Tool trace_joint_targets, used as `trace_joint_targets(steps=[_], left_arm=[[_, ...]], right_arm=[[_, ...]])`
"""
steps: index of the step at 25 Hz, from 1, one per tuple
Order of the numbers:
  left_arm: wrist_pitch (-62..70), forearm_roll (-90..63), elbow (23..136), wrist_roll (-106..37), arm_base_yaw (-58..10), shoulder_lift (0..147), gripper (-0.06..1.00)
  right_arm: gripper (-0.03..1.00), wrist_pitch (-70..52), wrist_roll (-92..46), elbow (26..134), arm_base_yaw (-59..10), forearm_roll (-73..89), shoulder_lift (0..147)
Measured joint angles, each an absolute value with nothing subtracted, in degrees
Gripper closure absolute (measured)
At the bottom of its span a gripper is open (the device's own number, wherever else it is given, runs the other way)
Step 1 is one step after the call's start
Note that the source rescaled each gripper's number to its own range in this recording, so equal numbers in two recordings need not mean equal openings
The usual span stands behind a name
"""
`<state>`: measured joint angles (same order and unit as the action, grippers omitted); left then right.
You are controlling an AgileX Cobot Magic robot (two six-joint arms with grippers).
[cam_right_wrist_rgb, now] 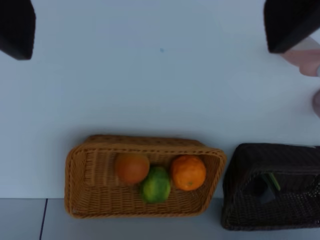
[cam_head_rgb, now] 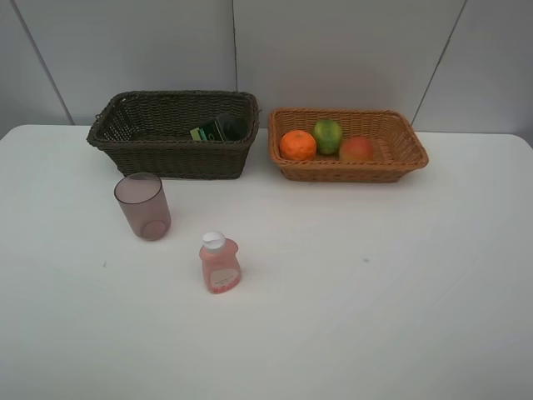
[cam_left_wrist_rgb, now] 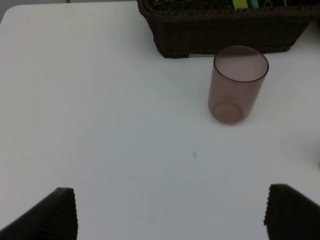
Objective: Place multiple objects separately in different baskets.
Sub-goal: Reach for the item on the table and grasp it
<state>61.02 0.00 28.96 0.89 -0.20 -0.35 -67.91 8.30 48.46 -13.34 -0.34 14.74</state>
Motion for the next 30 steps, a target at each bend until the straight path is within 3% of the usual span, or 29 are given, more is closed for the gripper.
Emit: trace_joint_targets(steps=[14,19,30], left_arm=[[61.02,0.00,28.96,0.89,-0.20,-0.35,-0.03],[61.02,0.00,28.96,0.89,-0.20,-0.35,-0.03],[61.02,0.00,28.96,0.89,-0.20,-0.35,-0.03]], right_arm=[[-0.01,-70.20,8.30,38.96,-13.34,-4.42,0.00],[-0.01,-70.51,6.43,33.39,-13.34,-4.55,-0.21],[-0.01,-66.61,3.89,32.37,-13.76,-3.37,-0.21]])
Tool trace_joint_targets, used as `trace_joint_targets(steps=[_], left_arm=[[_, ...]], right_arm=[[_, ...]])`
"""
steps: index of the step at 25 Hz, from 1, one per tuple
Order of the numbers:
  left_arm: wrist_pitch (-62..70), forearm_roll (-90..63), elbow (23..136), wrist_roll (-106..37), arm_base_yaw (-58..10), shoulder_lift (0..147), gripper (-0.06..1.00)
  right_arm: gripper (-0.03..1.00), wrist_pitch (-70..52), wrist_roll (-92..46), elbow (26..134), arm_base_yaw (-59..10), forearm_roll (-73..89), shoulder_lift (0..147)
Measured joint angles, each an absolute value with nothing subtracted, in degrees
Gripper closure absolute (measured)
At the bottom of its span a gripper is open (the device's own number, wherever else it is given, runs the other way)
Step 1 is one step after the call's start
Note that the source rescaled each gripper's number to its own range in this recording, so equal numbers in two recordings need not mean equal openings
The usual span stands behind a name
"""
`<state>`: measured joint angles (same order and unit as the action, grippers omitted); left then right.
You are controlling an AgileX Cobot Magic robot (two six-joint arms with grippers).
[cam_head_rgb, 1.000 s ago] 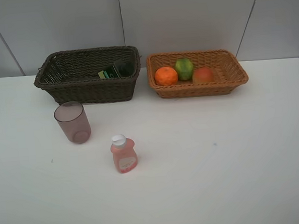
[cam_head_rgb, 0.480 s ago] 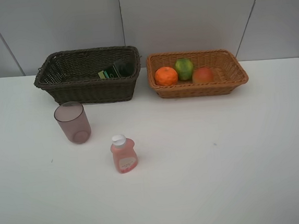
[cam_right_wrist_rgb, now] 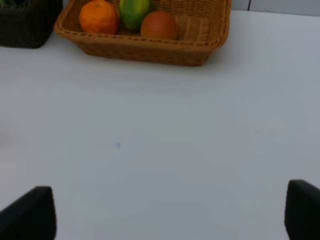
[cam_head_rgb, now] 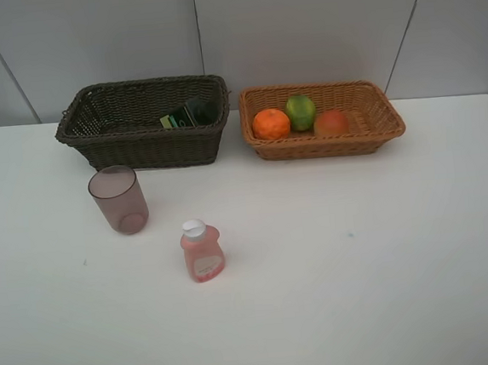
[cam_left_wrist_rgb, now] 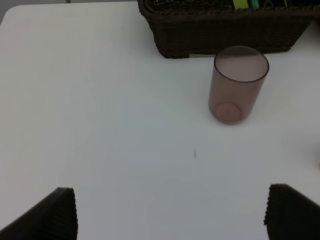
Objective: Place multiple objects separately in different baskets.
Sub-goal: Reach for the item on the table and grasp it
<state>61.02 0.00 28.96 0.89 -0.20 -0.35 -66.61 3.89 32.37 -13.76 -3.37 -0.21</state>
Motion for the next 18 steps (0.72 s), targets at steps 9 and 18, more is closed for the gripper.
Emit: trace_joint_targets(steps=[9,18], left_arm=[[61.02,0.00,28.96,0.89,-0.20,-0.35,-0.03],[61.02,0.00,28.96,0.89,-0.20,-0.35,-0.03]], right_arm=[[-0.01,-61.20,3.59,30.06,-14.67,-3.02,-0.21],[-0.01,-61.09,3.59,29.89,-14.42,-3.02,-0.21]])
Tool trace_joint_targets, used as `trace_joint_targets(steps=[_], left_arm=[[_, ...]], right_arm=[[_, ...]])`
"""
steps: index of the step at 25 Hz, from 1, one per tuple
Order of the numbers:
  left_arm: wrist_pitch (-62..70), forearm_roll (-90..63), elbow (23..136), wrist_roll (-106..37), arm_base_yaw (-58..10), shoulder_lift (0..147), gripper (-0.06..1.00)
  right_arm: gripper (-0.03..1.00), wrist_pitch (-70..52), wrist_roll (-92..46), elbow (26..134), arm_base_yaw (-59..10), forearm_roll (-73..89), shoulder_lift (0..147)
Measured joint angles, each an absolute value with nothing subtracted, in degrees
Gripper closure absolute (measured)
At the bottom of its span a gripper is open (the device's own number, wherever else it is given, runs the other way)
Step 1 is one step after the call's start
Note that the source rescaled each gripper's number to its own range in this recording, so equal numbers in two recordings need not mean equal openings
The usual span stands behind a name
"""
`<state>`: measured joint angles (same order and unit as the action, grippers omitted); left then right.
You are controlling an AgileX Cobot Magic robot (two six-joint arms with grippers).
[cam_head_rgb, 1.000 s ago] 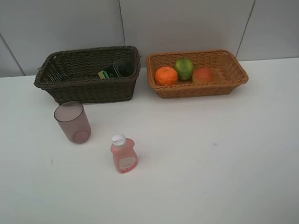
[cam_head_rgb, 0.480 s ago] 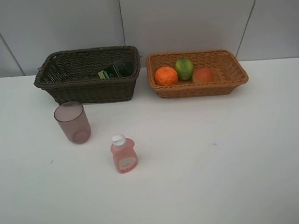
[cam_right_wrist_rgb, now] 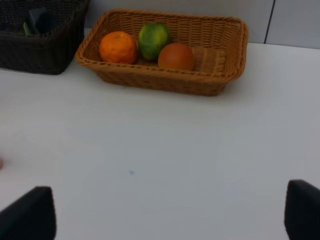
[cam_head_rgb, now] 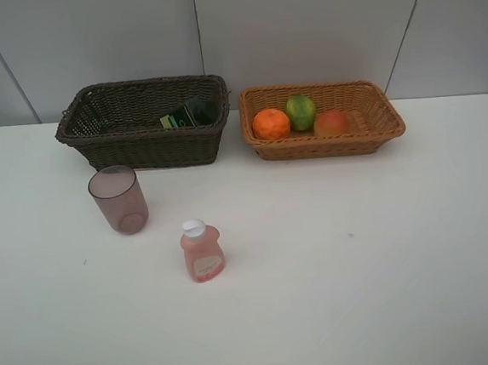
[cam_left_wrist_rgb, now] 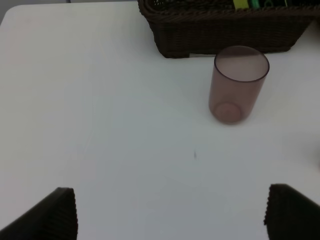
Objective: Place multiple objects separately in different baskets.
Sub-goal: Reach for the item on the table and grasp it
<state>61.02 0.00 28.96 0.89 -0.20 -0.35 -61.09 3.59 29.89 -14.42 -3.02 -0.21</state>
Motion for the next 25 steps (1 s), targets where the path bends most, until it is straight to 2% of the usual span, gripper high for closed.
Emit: trace_joint_targets(steps=[3,6,9,25], left_arm=[[61.02,0.00,28.96,0.89,-0.20,-0.35,-0.03],[61.02,0.00,28.96,0.89,-0.20,-0.35,-0.03],[61.02,0.00,28.96,0.89,-0.20,-0.35,-0.03],[61.02,0.32,28.96,0.89,-0.20,-0.35,-0.03]], right_arm=[[-0.01,-60.98,3.59,29.89,-11.03,-3.02,-0.21],[-0.01,-60.98,3.59,29.89,-3.94,-3.02,-0.21],[-0.01,-60.98,3.59,29.89,-1.25,-3.02,-0.21],[-0.01,-60.96,3.59,29.89,-1.10,-3.02,-0.21]])
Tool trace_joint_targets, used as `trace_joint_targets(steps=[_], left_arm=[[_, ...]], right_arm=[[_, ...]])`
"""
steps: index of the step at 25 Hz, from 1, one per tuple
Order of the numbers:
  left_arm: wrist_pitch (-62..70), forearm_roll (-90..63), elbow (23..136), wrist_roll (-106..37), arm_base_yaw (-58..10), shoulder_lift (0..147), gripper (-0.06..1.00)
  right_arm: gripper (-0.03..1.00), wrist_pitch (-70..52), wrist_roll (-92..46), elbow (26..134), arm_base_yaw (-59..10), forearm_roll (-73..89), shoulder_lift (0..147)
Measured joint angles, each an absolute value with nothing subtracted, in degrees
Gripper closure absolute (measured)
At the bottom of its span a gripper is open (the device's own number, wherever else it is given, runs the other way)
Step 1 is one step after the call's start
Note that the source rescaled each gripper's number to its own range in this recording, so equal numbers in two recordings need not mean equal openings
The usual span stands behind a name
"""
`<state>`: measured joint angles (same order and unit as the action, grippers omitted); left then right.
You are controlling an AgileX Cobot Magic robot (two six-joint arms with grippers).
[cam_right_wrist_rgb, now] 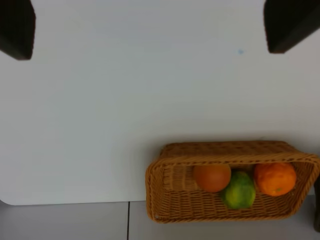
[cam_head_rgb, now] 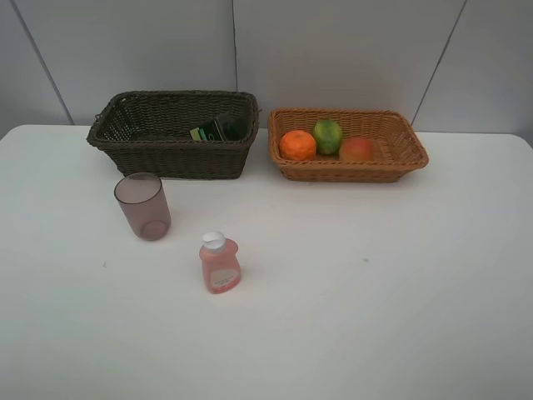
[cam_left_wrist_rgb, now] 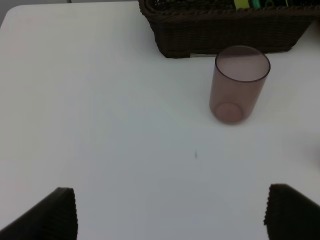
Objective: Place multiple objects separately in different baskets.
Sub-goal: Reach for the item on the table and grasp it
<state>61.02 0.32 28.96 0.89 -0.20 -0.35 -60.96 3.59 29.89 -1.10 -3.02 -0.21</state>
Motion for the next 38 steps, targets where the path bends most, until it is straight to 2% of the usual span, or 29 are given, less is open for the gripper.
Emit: trace_joint_targets(steps=[25,30,38], left_arm=[[60.97,0.00,29.12,0.89,-0.20,0.54,-0.03],[58.46,-0.52,32.47,0.89,-0.20,10.53,-0.03],[53.60,-0.52,41.40,0.89,-0.20,38.02,-0.03]], right_arm=[[-0.01,-60.91,3.64,29.89,-1.10,-3.02,-0.21],[-0.01,-60.91,3.64,29.89,-1.10,-3.02,-0.21],[-0.01,-60.90,3.64,29.89,-1.10,-3.02,-0.21]])
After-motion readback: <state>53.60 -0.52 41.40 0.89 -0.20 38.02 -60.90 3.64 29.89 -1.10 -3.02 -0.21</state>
